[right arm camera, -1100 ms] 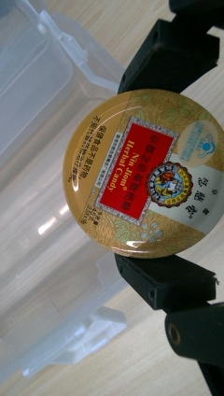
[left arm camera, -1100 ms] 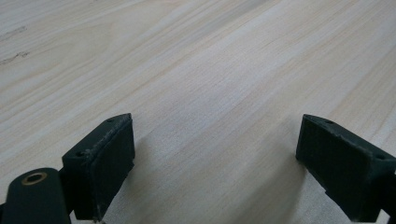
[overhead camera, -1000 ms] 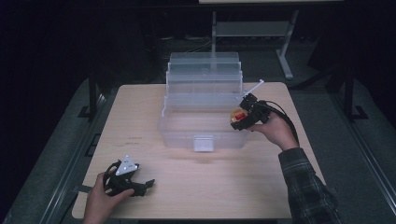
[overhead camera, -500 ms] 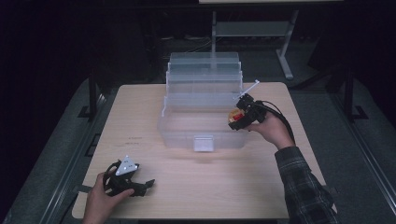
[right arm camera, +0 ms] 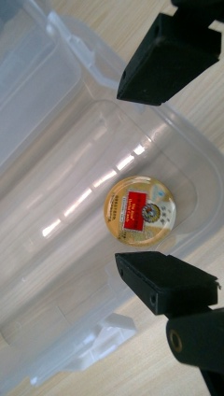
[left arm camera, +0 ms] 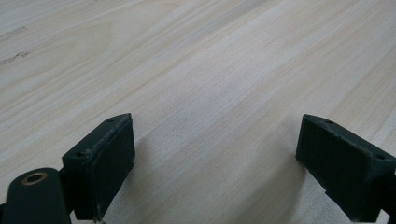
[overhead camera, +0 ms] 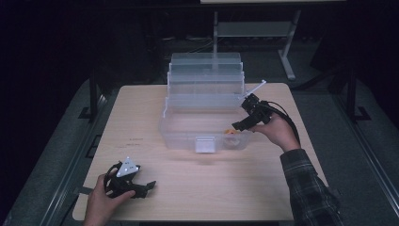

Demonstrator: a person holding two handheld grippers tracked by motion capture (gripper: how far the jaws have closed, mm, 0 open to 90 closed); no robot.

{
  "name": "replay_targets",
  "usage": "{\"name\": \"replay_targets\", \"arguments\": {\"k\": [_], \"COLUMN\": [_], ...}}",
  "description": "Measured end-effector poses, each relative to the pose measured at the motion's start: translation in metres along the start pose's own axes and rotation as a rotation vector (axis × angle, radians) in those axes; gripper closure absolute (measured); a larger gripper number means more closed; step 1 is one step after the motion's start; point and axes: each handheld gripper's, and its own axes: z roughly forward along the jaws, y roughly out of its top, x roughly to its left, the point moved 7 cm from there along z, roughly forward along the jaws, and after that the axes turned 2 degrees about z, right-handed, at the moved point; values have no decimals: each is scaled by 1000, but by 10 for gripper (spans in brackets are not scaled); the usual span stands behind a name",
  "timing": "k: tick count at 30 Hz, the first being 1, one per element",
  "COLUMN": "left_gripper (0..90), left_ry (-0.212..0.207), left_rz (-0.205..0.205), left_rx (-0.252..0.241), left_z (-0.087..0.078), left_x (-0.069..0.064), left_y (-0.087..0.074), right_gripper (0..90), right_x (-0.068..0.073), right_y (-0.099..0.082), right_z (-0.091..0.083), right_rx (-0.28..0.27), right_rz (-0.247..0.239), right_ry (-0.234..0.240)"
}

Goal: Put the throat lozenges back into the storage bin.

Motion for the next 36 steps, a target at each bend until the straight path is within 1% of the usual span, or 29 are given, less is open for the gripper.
{"name": "replay_targets", "arguments": {"k": [6, 9, 14, 21, 25, 32, 36], "left_gripper": [108, 108, 108, 108, 108, 108, 108], "left_ry": [1, 2, 2, 2, 3, 3, 3], "left_rz": [-1, -2, -1, -2, -2, -1, -2], "left_rx": [0, 0, 0, 0, 0, 0, 0], "left_z": [0, 0, 0, 0, 0, 0, 0], "left_x": [0, 0, 0, 0, 0, 0, 0], "left_y": [0, 0, 0, 0, 0, 0, 0], "right_gripper": [105, 72, 30, 27, 26, 26, 26], "right_x": [-4, -5, -6, -6, -5, -5, -5], "right_y": [-7, -13, -21, -34, -42, -56, -68], "right_z": [-9, -12, -16, -22, -25, -25, -24], "right_rx": [-23, -19, -26, -36, -43, -43, -42], "right_rz": [14, 14, 21, 32, 35, 41, 49], "right_ry": [-11, -22, -26, -46, -48, -50, -55]}}
